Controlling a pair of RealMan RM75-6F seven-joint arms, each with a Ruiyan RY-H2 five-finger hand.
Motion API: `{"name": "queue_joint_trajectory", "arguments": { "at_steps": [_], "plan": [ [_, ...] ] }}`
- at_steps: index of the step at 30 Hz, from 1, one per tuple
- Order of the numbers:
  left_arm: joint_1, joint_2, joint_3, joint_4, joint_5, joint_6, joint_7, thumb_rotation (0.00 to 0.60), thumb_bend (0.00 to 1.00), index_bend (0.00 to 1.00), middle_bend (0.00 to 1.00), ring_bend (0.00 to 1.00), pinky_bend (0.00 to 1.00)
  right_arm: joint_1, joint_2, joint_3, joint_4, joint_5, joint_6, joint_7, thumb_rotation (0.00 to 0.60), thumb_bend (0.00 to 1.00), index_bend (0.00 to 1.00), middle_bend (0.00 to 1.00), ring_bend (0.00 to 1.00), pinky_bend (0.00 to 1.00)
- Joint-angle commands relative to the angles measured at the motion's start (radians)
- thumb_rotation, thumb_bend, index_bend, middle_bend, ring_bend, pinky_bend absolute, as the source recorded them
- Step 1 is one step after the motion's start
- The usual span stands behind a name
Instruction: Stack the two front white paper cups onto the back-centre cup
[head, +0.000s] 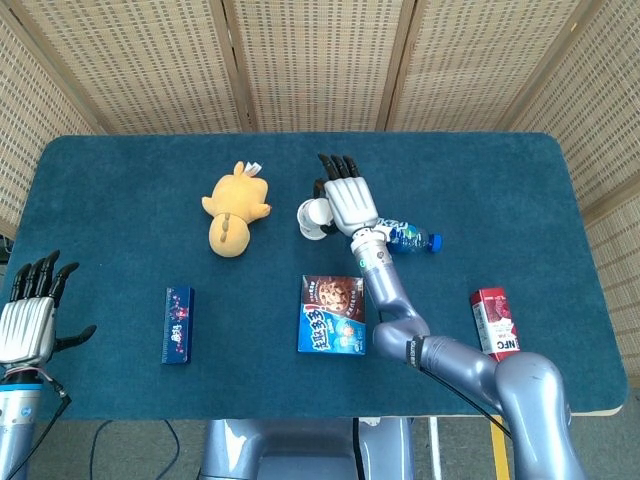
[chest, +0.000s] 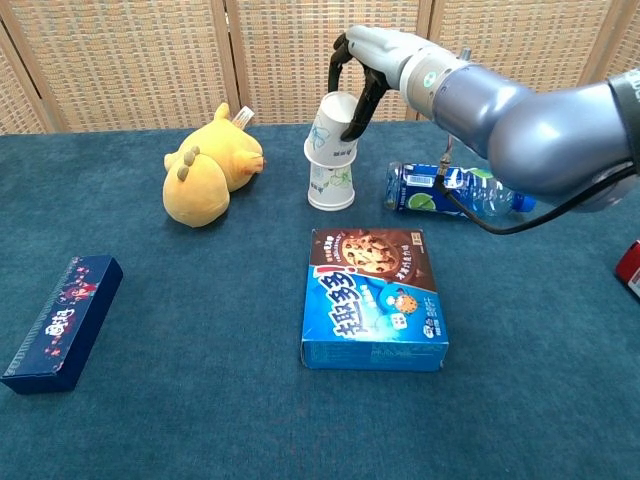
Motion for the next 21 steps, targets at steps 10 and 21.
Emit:
{"name": "queue_joint_trajectory", "arguments": {
  "at_steps": [10, 21],
  "plan": [
    [-0.010, -0.006, 0.003, 0.004, -0.016, -0.025, 0.005, 0.600, 0.12, 0.14, 0.00, 0.00, 0.00, 0.053, -0.049, -0.006, 0.173, -0.018, -0.103, 0.027, 0.600, 0.10, 0.31, 0.02, 0.00, 0.00],
    [-0.010, -0.009, 0.009, 0.003, 0.002, -0.018, 0.007, 0.600, 0.12, 0.14, 0.00, 0.00, 0.00, -0.027, -0.002, -0.038, 0.078, -0.035, -0.059, 0.031, 0.600, 0.08, 0.20, 0.00, 0.00, 0.00]
  ]
}}
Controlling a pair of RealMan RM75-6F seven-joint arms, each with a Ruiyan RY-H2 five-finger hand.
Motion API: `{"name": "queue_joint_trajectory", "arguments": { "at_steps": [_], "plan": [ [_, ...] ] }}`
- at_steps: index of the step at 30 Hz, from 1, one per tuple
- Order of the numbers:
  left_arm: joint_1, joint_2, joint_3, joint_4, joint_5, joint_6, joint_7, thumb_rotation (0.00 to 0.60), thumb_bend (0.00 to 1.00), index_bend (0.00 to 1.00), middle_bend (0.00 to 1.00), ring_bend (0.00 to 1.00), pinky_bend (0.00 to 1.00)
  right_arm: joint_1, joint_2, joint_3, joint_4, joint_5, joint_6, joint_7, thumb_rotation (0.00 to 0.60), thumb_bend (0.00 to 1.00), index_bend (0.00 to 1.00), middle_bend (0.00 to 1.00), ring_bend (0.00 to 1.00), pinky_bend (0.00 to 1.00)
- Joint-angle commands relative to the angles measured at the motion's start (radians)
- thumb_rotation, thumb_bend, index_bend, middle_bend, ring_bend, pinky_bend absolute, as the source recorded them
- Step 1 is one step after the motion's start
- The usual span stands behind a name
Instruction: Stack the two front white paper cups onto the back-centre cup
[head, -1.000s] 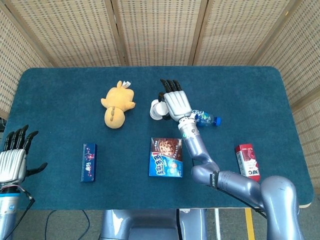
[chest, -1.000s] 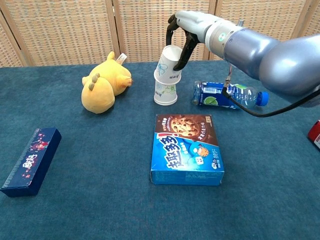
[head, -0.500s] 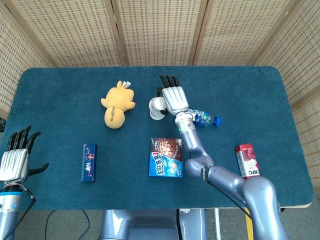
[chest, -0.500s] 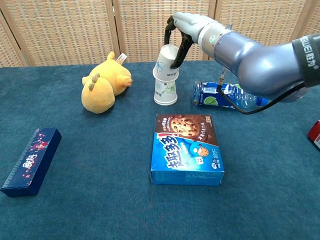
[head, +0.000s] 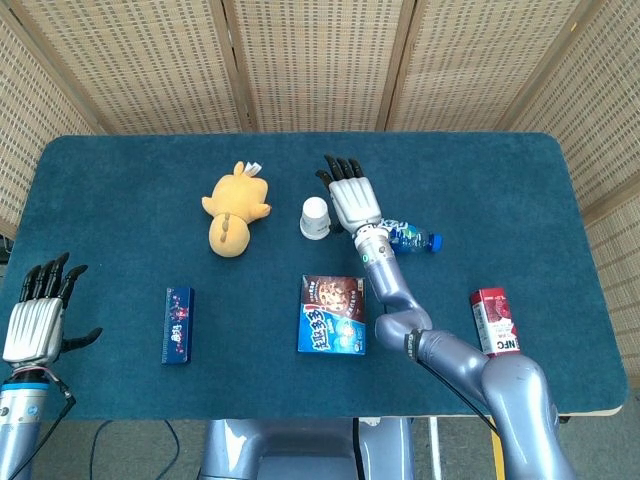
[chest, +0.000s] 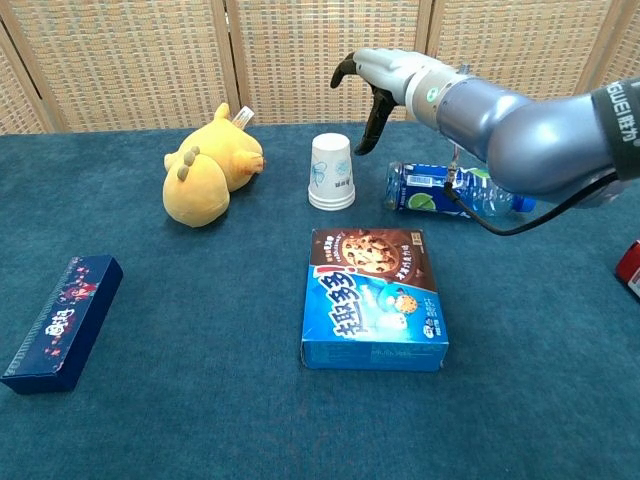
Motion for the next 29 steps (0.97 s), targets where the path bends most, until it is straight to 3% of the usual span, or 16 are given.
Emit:
{"name": "queue_joint_trajectory", "arguments": {
  "at_steps": [1, 4, 9, 16, 17, 21, 29],
  "plan": [
    [0.000, -0.001, 0.001, 0.003, 0.005, 0.001, -0.006, 0.600, 0.12, 0.14, 0.00, 0.00, 0.00, -0.057, 0.048, -0.025, -0.091, -0.023, 0.052, -0.002, 0.600, 0.08, 0.20, 0.00, 0.00, 0.00],
    [-0.001, -0.002, -0.001, 0.011, 0.002, -0.002, -0.017, 0.600, 0.12, 0.14, 0.00, 0.00, 0.00, -0.121, 0.109, -0.054, -0.210, -0.051, 0.117, -0.012, 0.600, 0.08, 0.20, 0.00, 0.00, 0.00],
    [0.002, -0.006, -0.002, 0.023, 0.007, 0.007, -0.028, 0.600, 0.12, 0.15, 0.00, 0.00, 0.00, -0.292, 0.288, -0.129, -0.514, -0.129, 0.294, -0.029, 0.600, 0.08, 0.20, 0.00, 0.00, 0.00],
    [0.008, -0.007, 0.007, 0.023, 0.033, 0.023, -0.034, 0.600, 0.12, 0.14, 0.00, 0.00, 0.00, -0.472, 0.469, -0.219, -0.736, -0.218, 0.451, -0.004, 0.600, 0.08, 0.18, 0.00, 0.00, 0.00],
    [0.009, -0.007, 0.014, 0.020, 0.046, 0.024, -0.035, 0.600, 0.12, 0.14, 0.00, 0.00, 0.00, -0.529, 0.502, -0.252, -0.770, -0.231, 0.494, 0.015, 0.600, 0.08, 0.18, 0.00, 0.00, 0.00],
    [0.016, -0.006, 0.028, 0.018, 0.078, 0.041, -0.032, 0.600, 0.12, 0.14, 0.00, 0.00, 0.00, -0.626, 0.547, -0.325, -0.800, -0.301, 0.572, 0.050, 0.600, 0.08, 0.17, 0.00, 0.00, 0.00],
    [0.034, -0.015, 0.058, 0.027, 0.128, 0.067, -0.028, 0.600, 0.12, 0.13, 0.00, 0.00, 0.00, -0.770, 0.556, -0.418, -0.771, -0.416, 0.708, 0.088, 0.600, 0.08, 0.16, 0.00, 0.00, 0.00]
  ]
}}
